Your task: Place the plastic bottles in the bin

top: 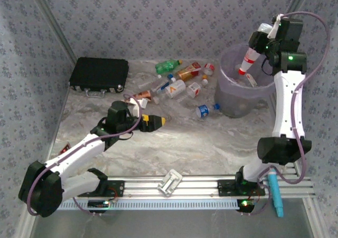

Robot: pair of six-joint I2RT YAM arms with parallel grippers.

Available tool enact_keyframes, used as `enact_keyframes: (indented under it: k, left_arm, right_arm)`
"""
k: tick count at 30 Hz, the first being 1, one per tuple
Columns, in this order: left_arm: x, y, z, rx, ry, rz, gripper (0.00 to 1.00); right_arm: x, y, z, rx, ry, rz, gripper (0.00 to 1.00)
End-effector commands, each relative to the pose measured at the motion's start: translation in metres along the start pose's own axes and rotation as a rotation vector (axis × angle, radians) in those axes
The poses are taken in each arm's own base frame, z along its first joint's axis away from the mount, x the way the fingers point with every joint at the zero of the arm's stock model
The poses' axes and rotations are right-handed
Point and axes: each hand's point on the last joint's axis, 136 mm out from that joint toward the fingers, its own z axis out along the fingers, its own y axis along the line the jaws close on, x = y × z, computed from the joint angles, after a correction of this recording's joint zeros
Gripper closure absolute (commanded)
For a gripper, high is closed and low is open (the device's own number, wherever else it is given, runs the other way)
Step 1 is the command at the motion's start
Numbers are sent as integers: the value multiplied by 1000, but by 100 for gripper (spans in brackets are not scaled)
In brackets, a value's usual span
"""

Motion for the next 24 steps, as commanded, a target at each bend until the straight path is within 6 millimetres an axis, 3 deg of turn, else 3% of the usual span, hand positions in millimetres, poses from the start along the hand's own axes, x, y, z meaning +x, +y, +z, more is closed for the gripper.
enact_keyframes:
  k: [1,9,17,24]
  left_arm:
    - [-2,0,-6,-11,-19,25,0]
    - [-1,4,-7,-38,-17,21,1]
    - [-3,7,-3,-52,-5,12,1]
    - [-2,11,0,-63,7,-1,2]
  right_arm:
    - [7,-19,24,77,33,-26,50]
    - [68,-22,65,60,249,-44,50]
    - [136,-19,87,28,502,-81,49]
    - [176,-21,97,14,623,-70,48]
